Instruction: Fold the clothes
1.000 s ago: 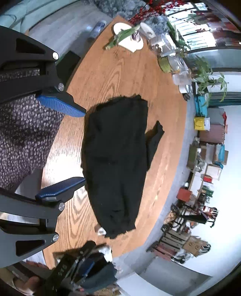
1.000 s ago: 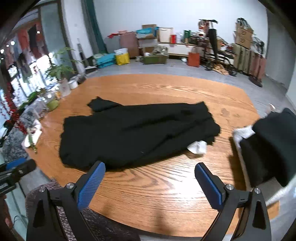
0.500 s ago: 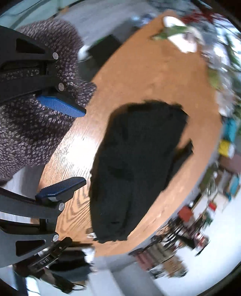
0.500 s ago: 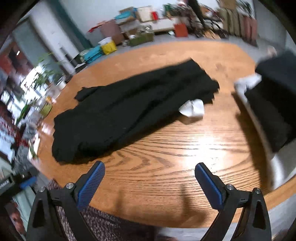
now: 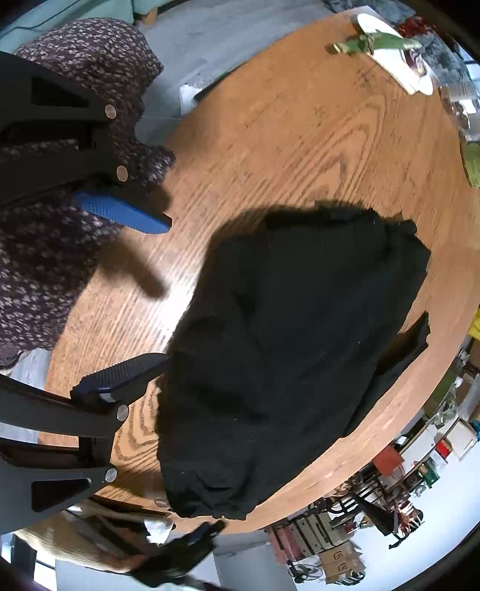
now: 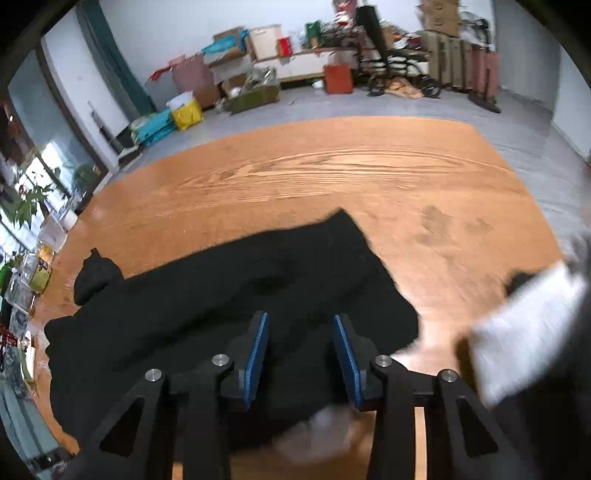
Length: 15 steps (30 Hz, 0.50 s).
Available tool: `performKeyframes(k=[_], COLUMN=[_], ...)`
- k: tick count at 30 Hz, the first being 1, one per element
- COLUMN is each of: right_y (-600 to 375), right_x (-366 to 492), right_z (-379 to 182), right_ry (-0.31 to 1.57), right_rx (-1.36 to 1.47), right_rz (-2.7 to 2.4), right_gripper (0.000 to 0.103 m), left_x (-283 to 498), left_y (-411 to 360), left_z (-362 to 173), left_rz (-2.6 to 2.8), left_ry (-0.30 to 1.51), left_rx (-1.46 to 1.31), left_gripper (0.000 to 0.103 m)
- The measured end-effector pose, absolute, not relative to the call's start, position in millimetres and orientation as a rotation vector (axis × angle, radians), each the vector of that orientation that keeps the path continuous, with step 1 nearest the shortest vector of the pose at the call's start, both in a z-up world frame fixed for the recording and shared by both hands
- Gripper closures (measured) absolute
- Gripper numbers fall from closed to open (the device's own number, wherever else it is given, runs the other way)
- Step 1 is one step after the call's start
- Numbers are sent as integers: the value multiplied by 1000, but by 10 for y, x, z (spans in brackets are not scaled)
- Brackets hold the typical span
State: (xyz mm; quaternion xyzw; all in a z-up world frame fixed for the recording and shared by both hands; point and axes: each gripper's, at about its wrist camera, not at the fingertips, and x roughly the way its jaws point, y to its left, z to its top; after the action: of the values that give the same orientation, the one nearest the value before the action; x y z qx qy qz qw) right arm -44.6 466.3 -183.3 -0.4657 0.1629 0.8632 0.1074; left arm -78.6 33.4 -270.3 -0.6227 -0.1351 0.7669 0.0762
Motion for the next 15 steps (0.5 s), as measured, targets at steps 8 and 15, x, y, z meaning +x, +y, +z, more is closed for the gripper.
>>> performKeyframes(k=[8, 15], right_y=[4402, 4543], right_x=[-1144, -881], right_z=[-2196, -2006], right_ry=[370, 703], right_rx=[-1479, -1425], right_rz=[2544, 2497], right_gripper=[54, 27], left_x=[-895, -947], left_y=[479, 513], left_z=[-2751, -2781], left_rz=[2243, 2205], left_ry=[-390, -431], left_rx=[-1852, -1828], left_gripper=[35, 35])
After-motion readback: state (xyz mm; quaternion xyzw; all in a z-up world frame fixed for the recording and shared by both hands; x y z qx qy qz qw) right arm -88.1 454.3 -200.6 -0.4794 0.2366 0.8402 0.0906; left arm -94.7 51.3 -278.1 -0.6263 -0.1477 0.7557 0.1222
